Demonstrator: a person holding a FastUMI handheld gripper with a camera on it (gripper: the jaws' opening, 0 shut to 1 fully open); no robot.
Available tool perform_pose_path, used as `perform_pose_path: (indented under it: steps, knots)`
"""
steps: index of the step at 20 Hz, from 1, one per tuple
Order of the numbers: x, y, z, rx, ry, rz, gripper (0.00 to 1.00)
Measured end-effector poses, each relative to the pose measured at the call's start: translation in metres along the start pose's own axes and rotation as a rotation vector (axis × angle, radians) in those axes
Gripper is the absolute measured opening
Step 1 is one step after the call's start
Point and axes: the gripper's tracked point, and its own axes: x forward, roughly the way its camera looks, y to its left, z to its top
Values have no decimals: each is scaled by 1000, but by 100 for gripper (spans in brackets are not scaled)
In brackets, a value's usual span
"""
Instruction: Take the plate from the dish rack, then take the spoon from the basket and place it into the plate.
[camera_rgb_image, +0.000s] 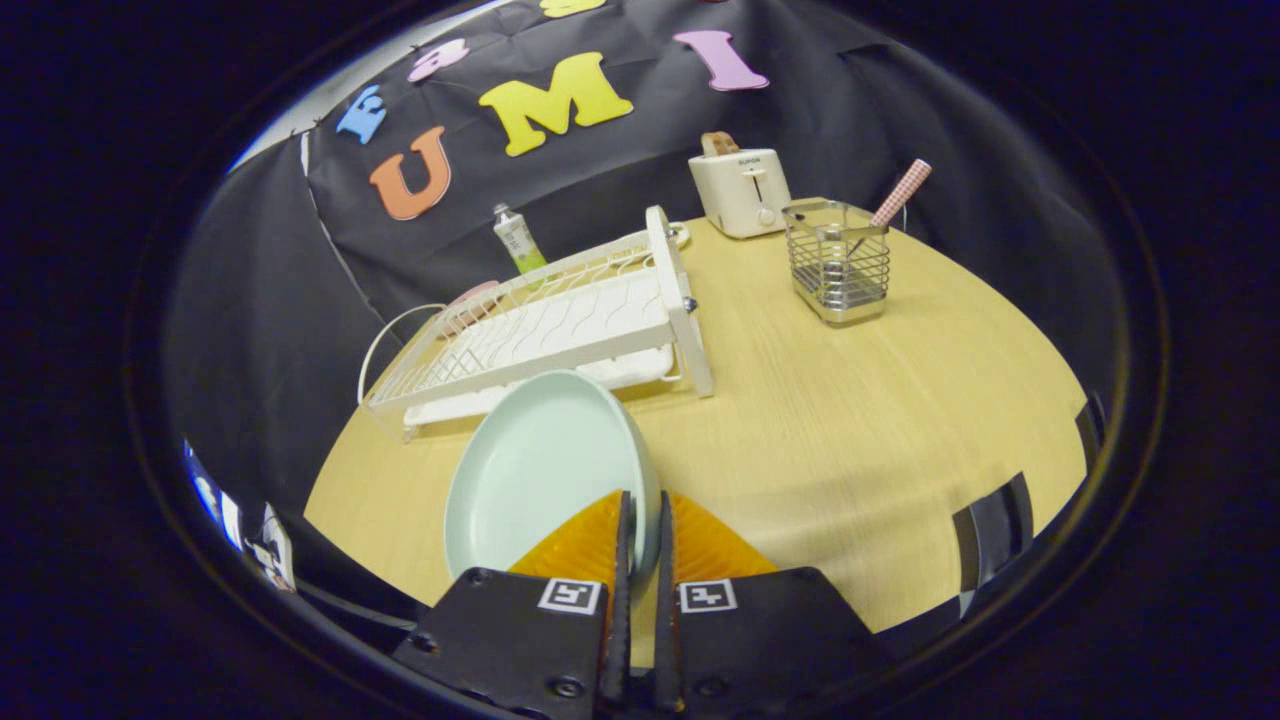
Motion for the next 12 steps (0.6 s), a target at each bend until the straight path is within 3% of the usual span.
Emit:
perform_pose_path:
  steps: [5,8,11,12]
  knots:
    - [8,-8,-15,0,10,34,19]
    - [12,-16,-19,-43,15,-3,26]
    - [14,-29,-6,-66,-50,-59,26]
    - [11,-30,0,-85,-77,-64,34]
